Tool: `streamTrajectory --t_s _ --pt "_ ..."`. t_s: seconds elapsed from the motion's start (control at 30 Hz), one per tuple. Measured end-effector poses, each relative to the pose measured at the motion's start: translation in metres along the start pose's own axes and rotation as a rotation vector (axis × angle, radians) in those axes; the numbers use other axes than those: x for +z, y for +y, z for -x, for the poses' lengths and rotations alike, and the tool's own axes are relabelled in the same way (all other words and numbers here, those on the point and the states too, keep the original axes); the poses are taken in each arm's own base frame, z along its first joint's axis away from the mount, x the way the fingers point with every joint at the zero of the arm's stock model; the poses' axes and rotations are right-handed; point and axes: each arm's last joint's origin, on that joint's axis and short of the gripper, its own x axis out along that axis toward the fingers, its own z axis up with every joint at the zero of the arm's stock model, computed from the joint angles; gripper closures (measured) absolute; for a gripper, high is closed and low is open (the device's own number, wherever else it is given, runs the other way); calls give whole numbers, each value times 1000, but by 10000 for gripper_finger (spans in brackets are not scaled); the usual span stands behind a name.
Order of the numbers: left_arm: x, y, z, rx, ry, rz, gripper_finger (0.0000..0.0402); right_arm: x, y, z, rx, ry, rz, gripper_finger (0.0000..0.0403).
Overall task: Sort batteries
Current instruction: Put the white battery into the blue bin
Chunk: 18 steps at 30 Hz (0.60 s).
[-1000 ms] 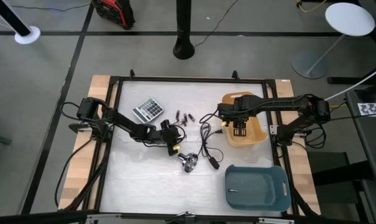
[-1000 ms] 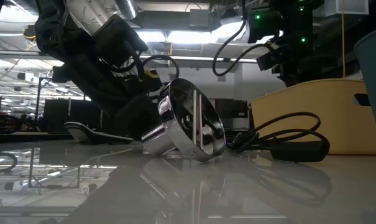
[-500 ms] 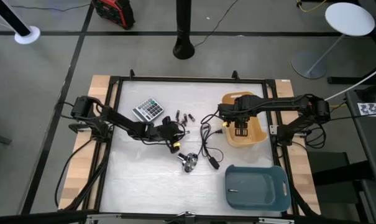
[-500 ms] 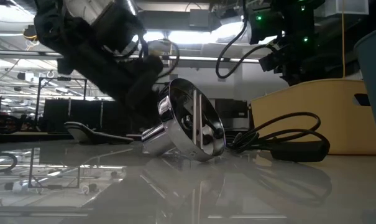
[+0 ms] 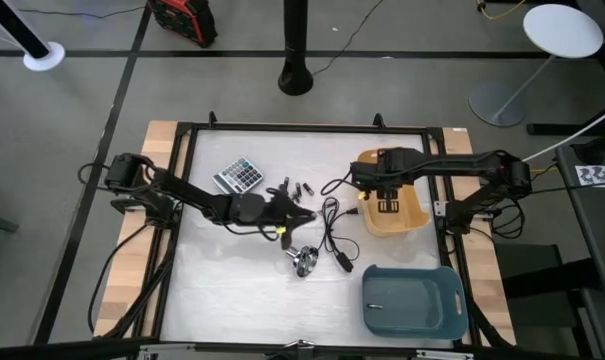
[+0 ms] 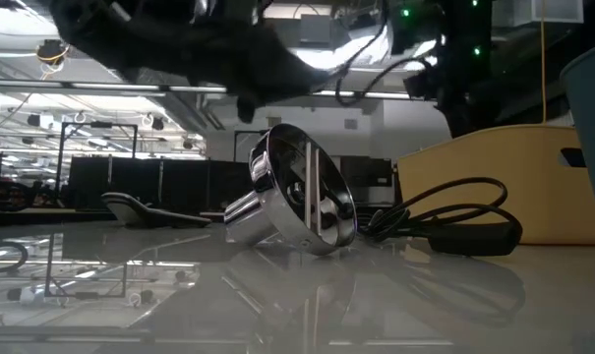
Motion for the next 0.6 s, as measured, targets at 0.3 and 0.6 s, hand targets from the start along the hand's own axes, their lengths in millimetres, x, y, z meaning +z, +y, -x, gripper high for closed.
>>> streamTrajectory --t_s 0.3,0.6 --pt "13 -56 -64 -167 -58 -128 346 5 -19 49 -65 -100 -14 226" --pt "10 -110 -125 -291 -85 -205 349 -5 -42 118 -145 -260 -7 226"
